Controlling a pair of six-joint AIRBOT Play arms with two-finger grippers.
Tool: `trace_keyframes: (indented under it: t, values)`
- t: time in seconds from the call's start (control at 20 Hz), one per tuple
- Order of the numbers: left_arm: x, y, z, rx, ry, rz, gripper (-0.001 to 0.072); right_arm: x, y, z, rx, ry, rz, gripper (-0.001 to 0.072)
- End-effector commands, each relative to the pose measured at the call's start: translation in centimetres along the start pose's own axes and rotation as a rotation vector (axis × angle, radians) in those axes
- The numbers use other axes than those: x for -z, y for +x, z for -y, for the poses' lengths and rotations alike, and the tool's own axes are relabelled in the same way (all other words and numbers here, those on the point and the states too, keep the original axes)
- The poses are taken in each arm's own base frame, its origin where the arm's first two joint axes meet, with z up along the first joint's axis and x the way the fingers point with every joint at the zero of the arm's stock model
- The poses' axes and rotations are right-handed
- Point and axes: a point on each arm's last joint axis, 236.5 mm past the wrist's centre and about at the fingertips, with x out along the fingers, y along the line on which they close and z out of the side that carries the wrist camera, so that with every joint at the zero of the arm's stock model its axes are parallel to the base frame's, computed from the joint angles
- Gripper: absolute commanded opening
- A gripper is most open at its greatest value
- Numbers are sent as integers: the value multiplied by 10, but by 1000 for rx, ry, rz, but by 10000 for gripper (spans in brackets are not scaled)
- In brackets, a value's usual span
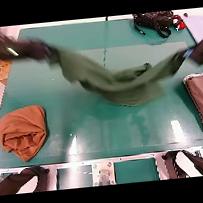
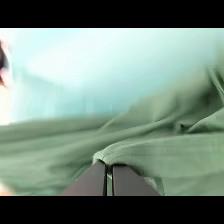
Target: Fold the shirts.
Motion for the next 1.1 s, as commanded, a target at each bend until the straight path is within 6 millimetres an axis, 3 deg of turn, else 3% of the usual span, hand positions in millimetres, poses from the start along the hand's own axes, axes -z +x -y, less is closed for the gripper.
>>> trace_keyframes:
  t: [0.0, 0.1, 0.25, 0.35, 0.45, 0.55, 0.7, 0.9, 1.05]
  values:
    - [-135, -157, 59, -133, 211, 441, 18, -61, -105, -126, -97, -233, 326, 12]
    - [-168, -227, 94, -161, 306, 606, 18, -71, -159, -180, -124, -347, 486, 12]
    - [-187, -300, 125, -213, 378, 792, 18, -65, -213, -235, -149, -478, 636, 12]
    - [-188, -313, 119, -276, 397, 815, 18, -59, -222, -243, -150, -481, 656, 12]
    - [-187, -306, 104, -329, 398, 788, 18, -58, -212, -228, -118, -444, 613, 12]
    - [-180, -273, 83, -329, 367, 712, 18, -58, -192, -204, -88, -396, 548, 12]
    - [-161, -183, 31, -314, 283, 535, 18, -60, -140, -142, -41, -276, 422, 12]
    - [-131, -47, -33, -225, 144, 332, 18, -57, -44, -19, 34, -63, 284, 12]
    - [-103, 60, -63, -84, 47, 254, 19, -52, 25, 85, 128, 86, 216, 12]
